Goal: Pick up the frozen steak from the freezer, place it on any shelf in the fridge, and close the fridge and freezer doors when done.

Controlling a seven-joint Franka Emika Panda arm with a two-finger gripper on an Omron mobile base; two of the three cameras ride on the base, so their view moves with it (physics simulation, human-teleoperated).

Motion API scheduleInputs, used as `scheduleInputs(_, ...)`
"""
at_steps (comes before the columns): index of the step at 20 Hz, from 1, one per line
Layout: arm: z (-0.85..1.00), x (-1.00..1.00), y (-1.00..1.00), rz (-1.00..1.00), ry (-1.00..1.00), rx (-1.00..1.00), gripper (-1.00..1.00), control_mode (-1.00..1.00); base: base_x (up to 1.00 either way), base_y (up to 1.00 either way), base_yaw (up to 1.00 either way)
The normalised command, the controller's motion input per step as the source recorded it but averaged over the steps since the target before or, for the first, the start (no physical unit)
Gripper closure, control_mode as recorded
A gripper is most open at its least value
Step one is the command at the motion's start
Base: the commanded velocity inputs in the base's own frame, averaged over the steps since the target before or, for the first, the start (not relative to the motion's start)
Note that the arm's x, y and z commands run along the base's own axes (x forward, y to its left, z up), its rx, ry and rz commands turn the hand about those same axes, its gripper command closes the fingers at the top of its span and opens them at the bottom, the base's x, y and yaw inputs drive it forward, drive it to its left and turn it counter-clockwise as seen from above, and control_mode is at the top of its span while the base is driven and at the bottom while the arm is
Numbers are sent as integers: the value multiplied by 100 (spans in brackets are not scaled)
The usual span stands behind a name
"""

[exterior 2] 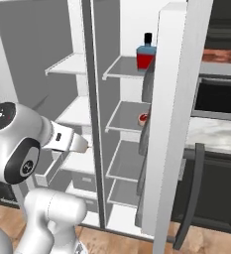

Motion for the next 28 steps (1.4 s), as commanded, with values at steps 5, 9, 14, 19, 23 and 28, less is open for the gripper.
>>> scheduleInputs(5,0,0,0,0,0,0,-100,100,-31,-6,0)
scheduleInputs(9,0,0,0,0,0,0,-100,100,-40,-20,0)
scheduleInputs(14,0,0,0,0,0,0,-100,100,-35,-13,-1)
scheduleInputs(19,1,-1,0,0,0,0,-100,-100,-11,-1,-1)
scheduleInputs(23,8,-9,0,0,-6,0,-100,-100,0,0,0)
scheduleInputs(28,18,-29,5,0,-9,0,-100,-100,0,0,0)
